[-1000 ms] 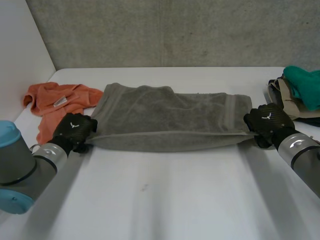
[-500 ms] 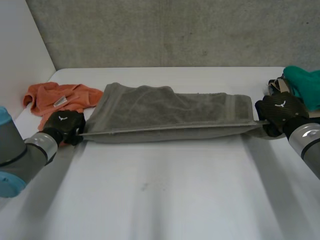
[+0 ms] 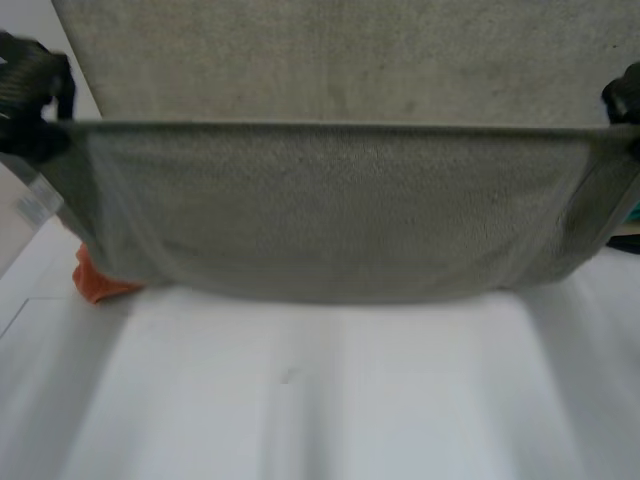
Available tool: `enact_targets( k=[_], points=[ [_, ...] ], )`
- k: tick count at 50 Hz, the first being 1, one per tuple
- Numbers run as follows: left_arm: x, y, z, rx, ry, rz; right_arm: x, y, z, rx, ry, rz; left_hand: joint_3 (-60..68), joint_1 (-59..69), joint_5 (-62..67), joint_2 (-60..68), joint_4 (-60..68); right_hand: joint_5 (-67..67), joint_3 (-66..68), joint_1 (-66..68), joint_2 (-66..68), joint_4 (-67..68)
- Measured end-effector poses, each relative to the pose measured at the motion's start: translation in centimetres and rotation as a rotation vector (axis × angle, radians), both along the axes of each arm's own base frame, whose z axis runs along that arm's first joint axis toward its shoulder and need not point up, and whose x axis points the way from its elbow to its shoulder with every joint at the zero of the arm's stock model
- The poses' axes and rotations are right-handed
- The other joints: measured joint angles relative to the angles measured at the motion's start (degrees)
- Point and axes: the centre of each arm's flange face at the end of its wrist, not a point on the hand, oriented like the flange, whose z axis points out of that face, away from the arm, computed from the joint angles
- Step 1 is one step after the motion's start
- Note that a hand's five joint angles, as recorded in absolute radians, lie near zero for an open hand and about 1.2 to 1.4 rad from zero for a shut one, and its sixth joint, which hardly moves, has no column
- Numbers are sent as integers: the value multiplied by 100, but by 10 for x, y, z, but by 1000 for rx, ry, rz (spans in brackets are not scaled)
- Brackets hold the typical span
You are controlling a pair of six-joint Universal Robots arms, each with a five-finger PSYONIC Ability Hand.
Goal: Fold the laundry.
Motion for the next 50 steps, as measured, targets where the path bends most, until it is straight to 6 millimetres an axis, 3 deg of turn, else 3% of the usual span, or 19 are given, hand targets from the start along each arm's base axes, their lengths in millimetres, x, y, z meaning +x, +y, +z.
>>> enact_targets(
  k=[4,5,7,10,12,14,17,20,24,27,29,33,36,40,43,47,50],
  points=[
    [-9,-31,-33,145,-92,0,7,-19,-24,59,86,-3,0,0,0,1,0,2,0,0,0,0],
    [-14,-46,-51,207,-139,1,11,-31,-39,88,118,-13,0,0,0,1,1,2,0,0,0,0],
    [-18,-61,-70,258,-184,0,15,-45,-55,113,143,-23,0,0,0,1,1,2,0,0,0,0],
    [-26,-79,-87,278,-224,-4,22,-60,-69,109,154,-30,0,0,0,1,1,2,0,0,0,0],
    [-33,-98,-93,234,-236,-3,33,-83,-77,38,134,-37,0,0,0,1,1,2,0,0,0,0],
    [-39,-111,-86,158,-218,2,40,-99,-73,-52,97,-44,0,0,0,2,1,2,0,0,0,0],
    [-47,-129,-57,-30,-144,16,49,-121,-52,-250,5,-55,0,0,0,2,2,2,0,0,0,0],
    [-51,-140,-11,-278,-12,25,54,-135,-14,-501,-128,-52,0,0,0,2,2,5,0,0,0,0],
    [-51,-136,46,-560,170,-4,55,-133,38,-787,-301,-11,0,0,0,2,2,58,0,0,0,0],
    [-49,-131,62,-645,240,-34,54,-124,57,-900,-381,29,0,0,60,2,3,71,0,0,0,0],
    [-47,-130,60,-644,252,-40,53,-121,59,-915,-398,42,0,0,60,2,3,72,0,0,0,1],
    [-40,-136,35,-556,243,-28,53,-120,44,-869,-406,55,0,0,60,2,3,72,0,0,0,1],
    [-35,-141,3,-451,219,-7,54,-123,17,-768,-385,45,0,0,60,2,4,72,0,0,0,1],
    [-34,-141,-48,-302,179,-1,55,-125,-36,-565,-337,26,0,0,60,3,7,73,0,0,0,1],
    [-39,-131,-102,-165,126,-27,57,-117,-94,-352,-278,19,0,0,60,3,21,73,0,0,0,1],
    [-43,-112,-153,-35,59,-60,56,-101,-140,-196,-211,30,0,0,60,3,21,72,0,0,0,1],
    [-43,-92,-179,51,2,-76,52,-89,-163,-114,-150,34,0,0,60,4,21,73,0,0,0,1]
  ],
)
